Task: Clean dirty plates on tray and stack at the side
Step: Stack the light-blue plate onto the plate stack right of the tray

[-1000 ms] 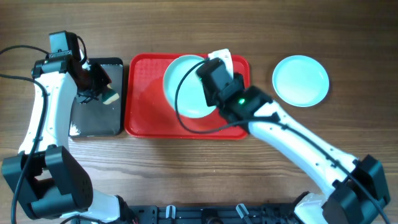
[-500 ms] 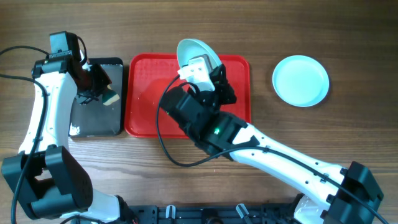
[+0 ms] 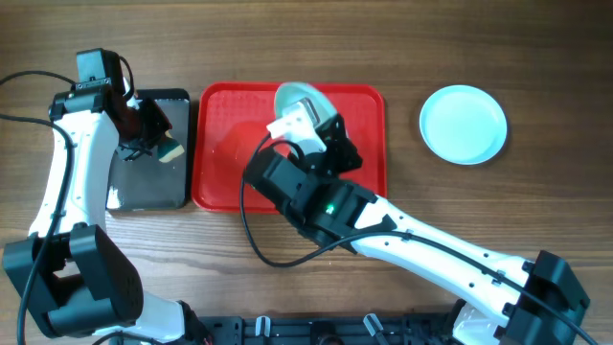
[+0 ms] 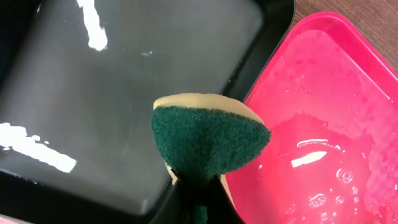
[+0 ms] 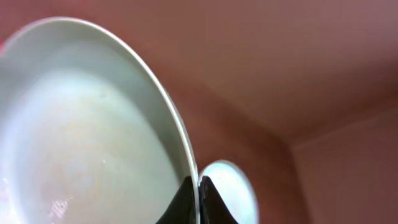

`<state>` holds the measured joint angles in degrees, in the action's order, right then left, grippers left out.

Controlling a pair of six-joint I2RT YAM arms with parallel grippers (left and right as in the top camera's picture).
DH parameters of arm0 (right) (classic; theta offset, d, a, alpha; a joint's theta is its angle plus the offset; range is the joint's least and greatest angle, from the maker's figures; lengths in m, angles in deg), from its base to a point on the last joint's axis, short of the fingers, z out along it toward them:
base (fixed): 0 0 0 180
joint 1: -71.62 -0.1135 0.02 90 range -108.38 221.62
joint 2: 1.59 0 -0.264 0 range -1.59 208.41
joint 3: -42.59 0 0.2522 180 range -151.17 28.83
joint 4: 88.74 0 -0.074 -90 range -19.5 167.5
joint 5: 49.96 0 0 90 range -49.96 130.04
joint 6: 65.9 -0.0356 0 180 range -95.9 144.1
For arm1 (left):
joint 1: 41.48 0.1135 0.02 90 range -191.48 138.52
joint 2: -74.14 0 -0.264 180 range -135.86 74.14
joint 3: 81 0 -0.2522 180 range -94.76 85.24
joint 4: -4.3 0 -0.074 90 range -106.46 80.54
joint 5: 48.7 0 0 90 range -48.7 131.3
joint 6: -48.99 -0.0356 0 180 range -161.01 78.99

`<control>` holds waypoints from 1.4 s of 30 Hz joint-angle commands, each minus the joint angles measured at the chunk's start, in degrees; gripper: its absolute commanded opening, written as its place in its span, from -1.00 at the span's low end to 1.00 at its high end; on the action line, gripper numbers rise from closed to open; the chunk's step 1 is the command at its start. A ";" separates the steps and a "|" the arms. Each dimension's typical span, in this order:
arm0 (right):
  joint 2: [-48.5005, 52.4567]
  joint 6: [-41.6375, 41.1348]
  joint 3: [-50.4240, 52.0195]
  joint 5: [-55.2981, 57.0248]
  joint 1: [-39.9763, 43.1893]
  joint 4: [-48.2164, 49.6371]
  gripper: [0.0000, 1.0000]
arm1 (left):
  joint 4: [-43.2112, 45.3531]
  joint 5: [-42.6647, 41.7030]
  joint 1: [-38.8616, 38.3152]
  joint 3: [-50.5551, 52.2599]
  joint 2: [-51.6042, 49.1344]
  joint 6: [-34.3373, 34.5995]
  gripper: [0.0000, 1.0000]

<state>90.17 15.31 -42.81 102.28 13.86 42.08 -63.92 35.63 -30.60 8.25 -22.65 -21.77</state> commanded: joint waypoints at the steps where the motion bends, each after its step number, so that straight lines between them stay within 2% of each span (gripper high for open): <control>1: -0.55 -18.32 -0.02 -16.76 2.49 -3.28 -0.92 | -0.07 0.15 -0.15 0.26 -0.63 0.50 -0.92; 4: -2.05 -19.45 -0.02 -29.00 7.10 -2.75 -0.92 | -0.13 0.15 -0.42 0.26 -0.61 0.48 -0.92; 8: -6.75 -17.14 -0.02 -44.39 19.23 -2.75 -0.92 | -0.57 0.15 -2.54 0.26 -0.63 0.50 -0.92; 10: -9.51 -14.86 -0.02 -54.01 30.60 -3.04 -0.91 | -0.35 0.17 -5.33 0.26 -0.63 0.50 -0.92; 13: -9.73 -13.70 -0.02 -61.29 43.89 -4.15 -0.91 | 0.31 0.20 -9.29 0.26 -0.63 0.52 -0.92; 16: -7.13 -13.68 0.02 -62.60 57.81 -5.84 -0.91 | 1.92 0.22 -13.40 0.26 -0.63 0.74 -0.92; 21: 0.85 -13.75 0.11 -62.20 68.65 -5.73 -0.91 | 3.43 0.22 -16.26 0.26 -0.63 0.72 -0.92; 28: 12.94 -15.41 0.11 -61.99 74.82 -4.50 -0.91 | 3.28 0.20 -16.39 0.26 -0.63 0.72 -0.92; 31: 15.04 -15.72 0.11 -62.03 76.00 -4.46 -0.91 | 3.26 0.22 -16.39 0.26 -0.63 0.72 -0.92; 35: 15.17 -15.54 0.11 -62.05 76.17 -3.87 -0.06 | 3.28 3.80 -16.39 0.26 -0.63 0.70 -0.92; 37: 15.13 -15.15 0.02 -62.73 76.17 -4.59 0.10 | 2.89 9.75 -16.13 0.26 -0.61 0.70 -0.92; 39: 14.69 -14.78 -0.31 -63.93 76.17 -5.84 0.13 | 2.45 14.34 -14.62 0.26 -0.61 0.70 -0.92; 42: 13.03 -9.75 -1.07 -72.76 76.15 -6.21 0.25 | 2.64 16.09 -10.64 0.26 -0.61 0.44 -0.92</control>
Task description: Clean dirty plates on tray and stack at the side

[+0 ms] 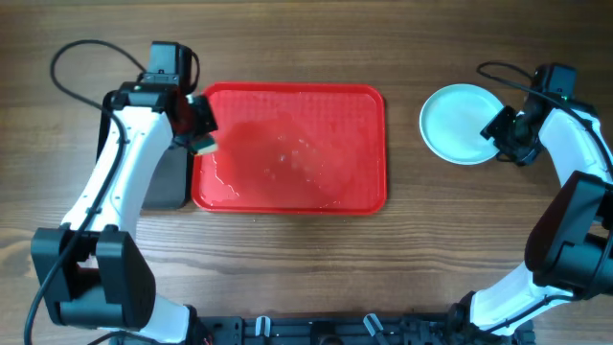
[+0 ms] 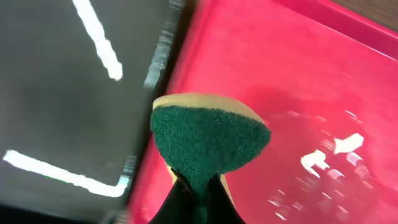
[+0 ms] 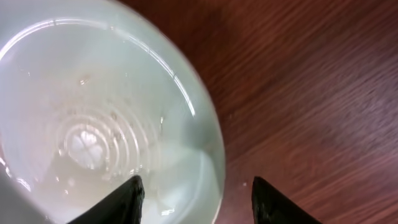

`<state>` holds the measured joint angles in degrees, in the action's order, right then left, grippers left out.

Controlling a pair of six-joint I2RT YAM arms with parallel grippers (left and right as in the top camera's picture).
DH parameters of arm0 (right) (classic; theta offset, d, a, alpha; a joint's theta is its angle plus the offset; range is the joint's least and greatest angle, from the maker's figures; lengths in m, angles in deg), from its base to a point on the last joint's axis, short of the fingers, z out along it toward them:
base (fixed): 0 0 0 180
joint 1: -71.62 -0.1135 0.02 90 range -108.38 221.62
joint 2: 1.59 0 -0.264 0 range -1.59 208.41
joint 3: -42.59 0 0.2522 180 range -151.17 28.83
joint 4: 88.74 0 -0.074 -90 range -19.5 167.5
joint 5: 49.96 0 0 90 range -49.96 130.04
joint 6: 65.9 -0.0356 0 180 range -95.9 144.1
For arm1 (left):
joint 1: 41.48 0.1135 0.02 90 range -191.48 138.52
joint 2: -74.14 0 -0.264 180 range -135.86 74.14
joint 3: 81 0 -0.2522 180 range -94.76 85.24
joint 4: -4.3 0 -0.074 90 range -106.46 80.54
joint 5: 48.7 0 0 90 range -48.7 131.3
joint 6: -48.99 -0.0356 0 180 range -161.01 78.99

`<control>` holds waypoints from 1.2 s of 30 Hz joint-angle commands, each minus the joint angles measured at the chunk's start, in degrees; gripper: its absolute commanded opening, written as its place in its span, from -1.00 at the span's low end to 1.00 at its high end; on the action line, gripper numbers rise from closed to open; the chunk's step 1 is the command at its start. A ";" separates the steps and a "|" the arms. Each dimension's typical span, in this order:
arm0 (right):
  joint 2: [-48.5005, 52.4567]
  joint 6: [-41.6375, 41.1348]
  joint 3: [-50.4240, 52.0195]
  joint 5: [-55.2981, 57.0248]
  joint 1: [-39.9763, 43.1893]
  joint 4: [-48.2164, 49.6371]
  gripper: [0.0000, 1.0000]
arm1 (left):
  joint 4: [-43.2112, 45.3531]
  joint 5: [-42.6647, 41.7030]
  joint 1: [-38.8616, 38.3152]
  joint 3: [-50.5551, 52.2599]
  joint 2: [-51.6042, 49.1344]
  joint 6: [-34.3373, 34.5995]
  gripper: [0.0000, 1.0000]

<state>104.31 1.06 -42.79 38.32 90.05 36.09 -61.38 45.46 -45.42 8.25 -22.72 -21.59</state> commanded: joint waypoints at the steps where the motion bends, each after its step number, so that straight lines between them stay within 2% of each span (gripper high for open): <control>1: -2.10 6.05 -1.46 -12.09 -0.04 -0.52 0.36 | 0.37 6.25 5.33 0.26 -0.57 0.24 -0.92; 2: -3.17 6.75 -1.92 -14.08 -0.04 -1.16 0.53 | 1.07 6.16 7.48 0.26 -0.57 -1.33 -0.92; 5: -6.08 7.56 -2.95 -14.43 -0.44 -3.19 0.56 | 2.93 6.16 11.41 0.26 -1.60 -6.82 -0.92; 7: -8.35 8.70 -3.06 -14.40 -0.96 -4.04 0.71 | 4.20 5.25 13.40 0.26 -3.87 -10.49 -0.92; 10: -11.28 8.76 -3.06 -14.40 -1.62 -4.42 0.72 | 5.90 4.31 14.60 0.26 -7.50 -11.78 -0.84; 12: -13.31 8.72 -3.06 -14.40 -1.79 -4.74 0.73 | 7.15 4.28 14.73 0.26 -9.68 -14.82 -0.64; 15: -16.41 8.74 -3.06 -14.43 -1.77 -5.42 0.73 | 8.48 4.57 14.73 0.26 -12.44 -21.16 -0.65; 18: -18.23 9.42 -3.06 -14.40 -1.77 -6.03 0.74 | 9.11 4.46 14.95 0.26 -13.42 -23.71 -0.60; 20: -18.88 9.53 -3.06 -14.40 -1.77 -6.05 0.73 | 9.44 4.48 15.06 0.26 -13.51 -23.69 -0.11; 22: -19.52 9.55 -3.06 -14.43 -1.77 -5.81 0.74 | 9.55 4.50 15.06 0.24 -13.49 -23.69 1.00; 28: -23.21 13.35 -6.27 -18.03 -1.99 -7.26 0.75 | 3.61 4.48 13.40 -6.10 -6.97 -23.04 1.00; 30: -25.62 16.17 -8.39 -18.47 -2.75 -9.01 0.79 | 1.62 4.42 12.26 -9.18 -2.78 -20.50 1.00; 36: -34.58 18.49 -16.81 -19.47 -6.43 -15.87 0.95 | 2.58 4.44 10.80 -9.92 6.58 -20.26 1.00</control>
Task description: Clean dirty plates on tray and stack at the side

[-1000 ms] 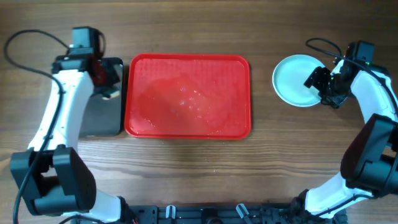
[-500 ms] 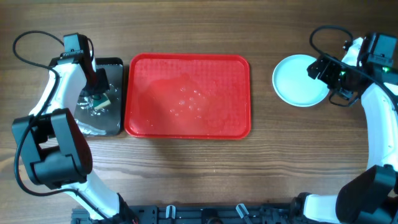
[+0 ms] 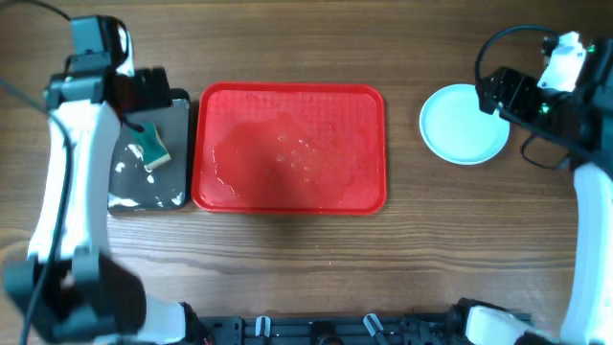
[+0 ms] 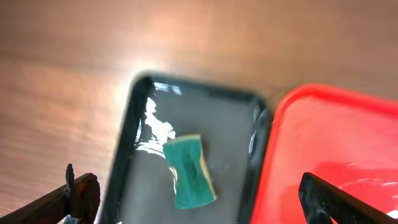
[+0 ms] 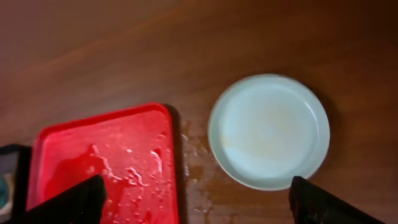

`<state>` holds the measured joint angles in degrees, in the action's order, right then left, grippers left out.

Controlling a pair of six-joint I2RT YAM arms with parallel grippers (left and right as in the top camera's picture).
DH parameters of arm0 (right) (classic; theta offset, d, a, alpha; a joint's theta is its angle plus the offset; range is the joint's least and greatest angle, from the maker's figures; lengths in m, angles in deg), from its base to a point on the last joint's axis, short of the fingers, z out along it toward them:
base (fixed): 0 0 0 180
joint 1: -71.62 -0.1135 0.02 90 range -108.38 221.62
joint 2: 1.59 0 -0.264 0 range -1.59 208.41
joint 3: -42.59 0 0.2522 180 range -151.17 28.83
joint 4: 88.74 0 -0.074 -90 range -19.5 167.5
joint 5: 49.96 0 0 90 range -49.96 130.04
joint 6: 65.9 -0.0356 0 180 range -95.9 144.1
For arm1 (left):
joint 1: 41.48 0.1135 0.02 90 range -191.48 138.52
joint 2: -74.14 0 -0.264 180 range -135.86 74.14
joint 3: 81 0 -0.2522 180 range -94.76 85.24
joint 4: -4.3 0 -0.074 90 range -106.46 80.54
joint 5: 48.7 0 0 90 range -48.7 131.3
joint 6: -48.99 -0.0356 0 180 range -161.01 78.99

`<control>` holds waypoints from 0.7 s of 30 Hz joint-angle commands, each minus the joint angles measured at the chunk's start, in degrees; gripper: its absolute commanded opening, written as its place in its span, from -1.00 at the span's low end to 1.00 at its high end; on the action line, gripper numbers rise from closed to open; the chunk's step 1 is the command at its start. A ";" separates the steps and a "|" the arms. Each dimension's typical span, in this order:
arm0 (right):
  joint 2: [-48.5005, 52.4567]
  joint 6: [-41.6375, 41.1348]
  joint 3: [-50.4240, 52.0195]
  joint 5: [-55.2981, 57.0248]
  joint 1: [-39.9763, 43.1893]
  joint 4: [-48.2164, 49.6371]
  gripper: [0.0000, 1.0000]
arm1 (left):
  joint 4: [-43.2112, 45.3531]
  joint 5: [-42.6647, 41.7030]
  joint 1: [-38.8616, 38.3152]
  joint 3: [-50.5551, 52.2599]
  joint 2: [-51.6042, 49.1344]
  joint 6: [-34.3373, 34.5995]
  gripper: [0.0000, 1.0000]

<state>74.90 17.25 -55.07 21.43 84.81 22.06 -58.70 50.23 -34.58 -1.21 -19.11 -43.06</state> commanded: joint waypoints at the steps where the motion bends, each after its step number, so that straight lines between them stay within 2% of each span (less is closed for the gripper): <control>1: -6.91 2.16 -5.07 -4.22 -1.38 -2.75 0.97 | -0.11 -0.33 -0.02 -0.46 3.28 1.20 1.00; 5: -15.56 0.83 -5.25 -14.88 -1.40 -11.02 1.00 | -0.11 -0.33 -0.02 -0.46 3.13 1.20 1.00; 7: -19.96 -8.98 -5.25 -16.33 -1.40 -15.06 1.00 | -0.13 -0.33 -0.02 -0.46 3.13 1.20 1.00; 12: -27.04 -7.65 -5.25 0.13 -1.40 -21.92 0.99 | -0.11 -0.33 -0.02 -0.46 3.13 1.20 1.00; 15: -31.39 -3.34 -5.22 5.86 -1.40 -21.35 0.99 | -0.11 -0.33 -0.02 -0.46 3.13 1.20 1.00; 18: -33.79 -0.35 -3.28 6.51 -1.40 -19.10 1.00 | -0.11 -0.33 -0.02 -0.46 3.13 1.20 1.00; 21: -37.62 2.32 4.44 6.16 -1.40 -9.86 1.00 | -0.11 -0.33 -0.02 -0.46 3.13 1.20 1.00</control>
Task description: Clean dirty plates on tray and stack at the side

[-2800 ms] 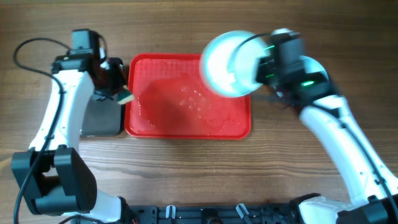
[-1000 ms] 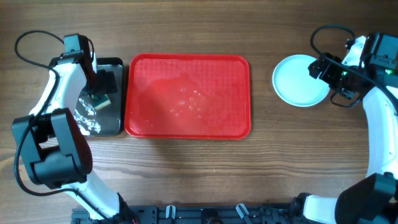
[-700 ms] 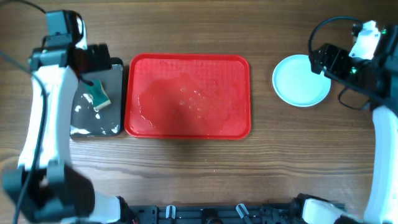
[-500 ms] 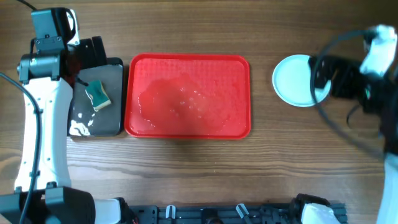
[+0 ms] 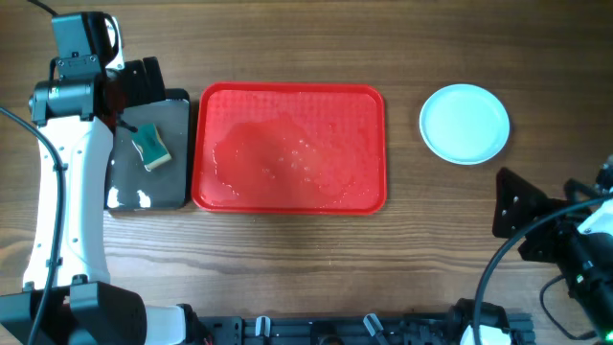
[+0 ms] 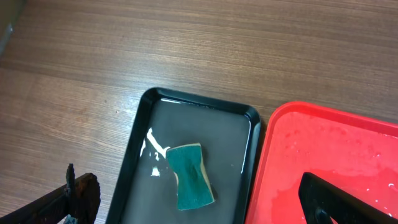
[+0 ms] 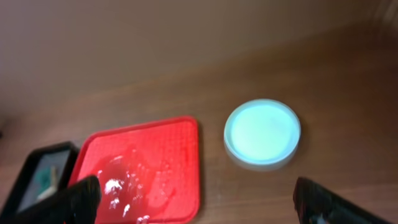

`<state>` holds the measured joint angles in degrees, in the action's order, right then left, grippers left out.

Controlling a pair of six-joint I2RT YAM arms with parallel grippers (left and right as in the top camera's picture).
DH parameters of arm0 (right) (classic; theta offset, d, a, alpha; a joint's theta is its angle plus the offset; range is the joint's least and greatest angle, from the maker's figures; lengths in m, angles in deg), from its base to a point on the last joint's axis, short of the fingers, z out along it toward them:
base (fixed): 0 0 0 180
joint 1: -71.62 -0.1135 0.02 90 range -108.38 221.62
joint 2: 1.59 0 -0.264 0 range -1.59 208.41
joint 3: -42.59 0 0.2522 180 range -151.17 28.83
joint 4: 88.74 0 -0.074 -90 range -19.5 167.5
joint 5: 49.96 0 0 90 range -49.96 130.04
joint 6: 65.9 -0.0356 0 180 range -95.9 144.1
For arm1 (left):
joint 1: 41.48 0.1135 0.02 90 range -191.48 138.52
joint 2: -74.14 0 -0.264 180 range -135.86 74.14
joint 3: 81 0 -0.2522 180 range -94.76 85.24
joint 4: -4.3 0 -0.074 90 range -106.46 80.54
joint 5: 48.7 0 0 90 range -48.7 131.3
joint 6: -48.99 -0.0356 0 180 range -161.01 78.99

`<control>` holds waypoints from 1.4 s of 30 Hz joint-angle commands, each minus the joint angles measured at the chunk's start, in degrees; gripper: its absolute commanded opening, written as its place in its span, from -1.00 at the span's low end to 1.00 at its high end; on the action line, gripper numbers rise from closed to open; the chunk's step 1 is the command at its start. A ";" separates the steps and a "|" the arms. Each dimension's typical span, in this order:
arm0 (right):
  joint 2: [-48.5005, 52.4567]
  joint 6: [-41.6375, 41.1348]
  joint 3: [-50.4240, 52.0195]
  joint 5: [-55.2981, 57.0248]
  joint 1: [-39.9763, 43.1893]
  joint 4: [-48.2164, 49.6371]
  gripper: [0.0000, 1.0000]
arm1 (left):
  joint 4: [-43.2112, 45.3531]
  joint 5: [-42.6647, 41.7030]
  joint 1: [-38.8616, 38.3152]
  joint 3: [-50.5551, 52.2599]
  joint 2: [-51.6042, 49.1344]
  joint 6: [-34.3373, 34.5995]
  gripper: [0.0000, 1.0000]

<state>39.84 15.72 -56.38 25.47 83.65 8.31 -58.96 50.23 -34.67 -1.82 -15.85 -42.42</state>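
Observation:
The red tray (image 5: pixel 287 187) lies mid-table, wet and with no plates on it; it also shows in the left wrist view (image 6: pixel 336 149) and the right wrist view (image 7: pixel 143 165). The pale blue plate (image 5: pixel 465 123) sits on the wood to the tray's right, also seen as the plate (image 7: pixel 262 132). A green and yellow sponge (image 5: pixel 150 147) lies in the black water tray (image 5: pixel 172 192). My left gripper (image 5: pixel 142 81) hangs open above that black tray's far edge, the sponge (image 6: pixel 189 175) below it. My right gripper (image 5: pixel 522 216) is open at the near right, holding nothing.
The black water tray (image 6: pixel 140 155) touches the red tray's left side. Bare wooden table lies around the plate and along the front edge. The right arm's cables loop at the near right corner.
My right arm has moved from the far right beside the plate to the near right corner, and its camera now sees plate and tray from farther off. The left arm barely shifted.
First my right gripper held a plate over the red tray while my left held the sponge over the black tray. Then the plate lay at the right with the right gripper open beside it. Later the sponge lay in the black tray, both grippers open and raised.

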 commanded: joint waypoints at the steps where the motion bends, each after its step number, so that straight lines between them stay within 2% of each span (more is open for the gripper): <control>1: -5.11 3.85 11.41 1.42 -0.31 9.46 1.00 | 0.15 -0.33 0.07 0.15 -0.13 0.57 1.00; 10: -28.37 3.67 57.22 1.27 -8.44 51.58 0.99 | 0.15 -0.33 0.07 0.15 -0.13 0.57 1.00; 13: -34.58 3.67 69.16 1.27 -10.14 60.92 0.99 | 0.15 -0.33 0.07 0.15 -0.13 0.57 1.00; 17: -41.33 3.69 80.59 1.31 -12.41 68.06 0.99 | 0.15 -0.33 0.07 0.15 -0.13 0.57 1.00; 21: -41.27 3.72 84.94 1.29 -12.94 71.34 0.99 | 0.15 -0.33 0.07 0.15 -0.13 0.57 1.00; 42: -41.16 3.74 84.91 1.31 -12.94 70.36 1.00 | 0.11 -0.48 0.15 0.22 0.26 0.57 1.00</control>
<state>-0.45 19.09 28.44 26.41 70.99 78.43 -58.98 50.23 -34.67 -1.82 -15.85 -42.40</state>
